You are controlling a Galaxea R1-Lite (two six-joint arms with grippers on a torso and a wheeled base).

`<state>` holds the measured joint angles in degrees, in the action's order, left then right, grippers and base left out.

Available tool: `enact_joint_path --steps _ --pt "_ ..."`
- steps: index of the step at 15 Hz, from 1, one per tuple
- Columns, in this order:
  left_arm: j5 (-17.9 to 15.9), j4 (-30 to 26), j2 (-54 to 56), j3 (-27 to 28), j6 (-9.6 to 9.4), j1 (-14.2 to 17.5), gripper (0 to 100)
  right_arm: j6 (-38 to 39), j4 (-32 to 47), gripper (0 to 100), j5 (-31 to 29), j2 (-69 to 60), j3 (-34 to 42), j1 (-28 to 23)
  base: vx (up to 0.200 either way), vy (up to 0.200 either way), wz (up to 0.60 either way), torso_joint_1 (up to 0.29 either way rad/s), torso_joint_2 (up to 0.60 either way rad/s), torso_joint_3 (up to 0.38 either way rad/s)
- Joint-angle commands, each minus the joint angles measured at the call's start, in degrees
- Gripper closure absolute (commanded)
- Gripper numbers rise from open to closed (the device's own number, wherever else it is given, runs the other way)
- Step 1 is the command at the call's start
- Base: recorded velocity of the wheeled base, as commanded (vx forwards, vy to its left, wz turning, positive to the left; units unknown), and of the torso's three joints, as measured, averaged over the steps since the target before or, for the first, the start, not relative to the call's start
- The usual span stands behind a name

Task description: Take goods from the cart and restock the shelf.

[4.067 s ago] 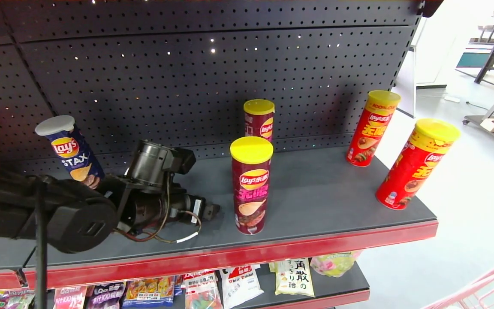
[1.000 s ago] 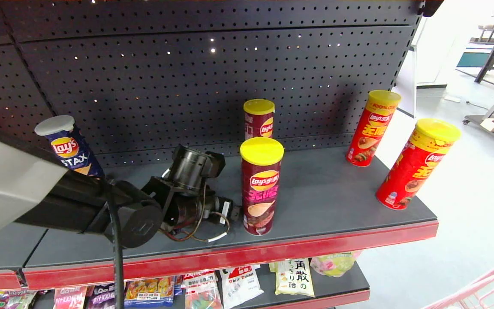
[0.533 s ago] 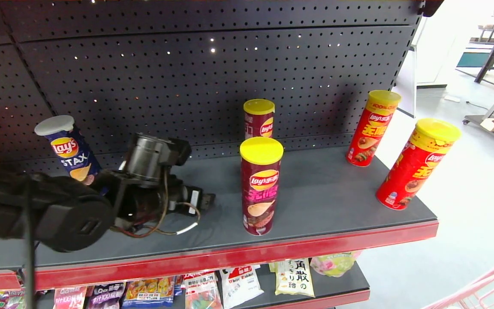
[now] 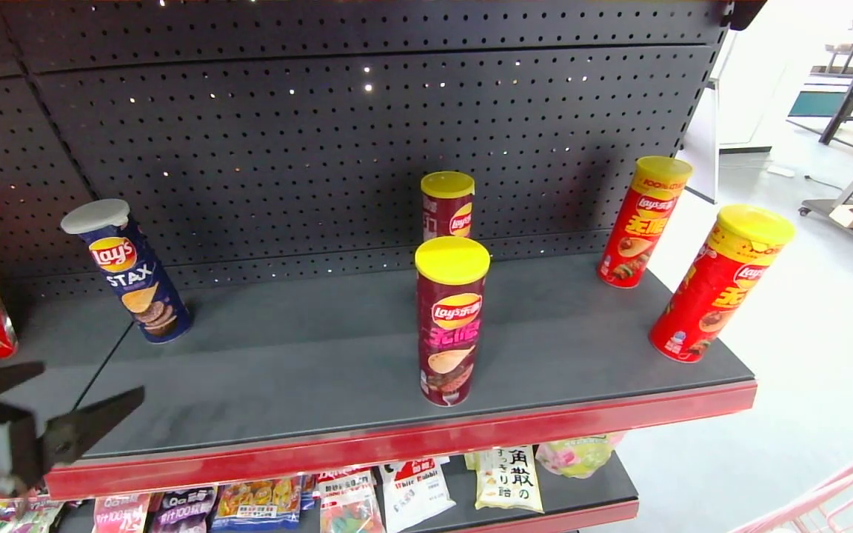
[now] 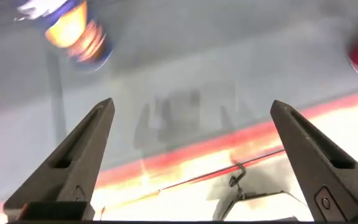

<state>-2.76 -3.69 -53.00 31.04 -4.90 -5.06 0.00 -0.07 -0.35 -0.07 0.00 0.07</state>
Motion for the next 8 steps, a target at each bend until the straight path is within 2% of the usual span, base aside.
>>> enact_joint_path --steps 1,3,5,6,7,8 --pt "-9.81 -16.61 35.95 -11.96 -4.33 13.32 0 0.0 -0.01 0 0.0 0.07 0.0 0.01 0.0 0.0 0.0 0.0 0.0 0.0" --pt "-8.85 -18.28 46.06 -16.18 -1.78 16.31 0 0.0 -0.01 0 0.0 0.07 0.0 0.01 0.0 0.0 0.0 0.0 0.0 0.0" --pt "-6.83 -16.96 47.47 -18.56 -1.16 16.4 0 0.0 -0.01 0 0.0 0.07 0.0 0.01 0.0 0.0 0.0 0.0 0.0 0.0" --pt "-6.47 -15.82 47.47 -19.44 -0.02 16.4 0 0.0 -0.01 0 0.0 0.07 0.0 0.01 0.0 0.0 0.0 0.0 0.0 0.0" --pt "-7.7 -10.46 47.47 -22.6 2.09 16.4 0 0.0 -0.01 0 0.0 0.07 0.0 0.01 0.0 0.0 0.0 0.0 0.0 0.0" --pt "-11.04 0.35 47.47 -28.4 4.9 16.4 0 0.0 -0.01 0 0.0 0.07 0.0 0.01 0.0 0.0 0.0 0.0 0.0 0.0"
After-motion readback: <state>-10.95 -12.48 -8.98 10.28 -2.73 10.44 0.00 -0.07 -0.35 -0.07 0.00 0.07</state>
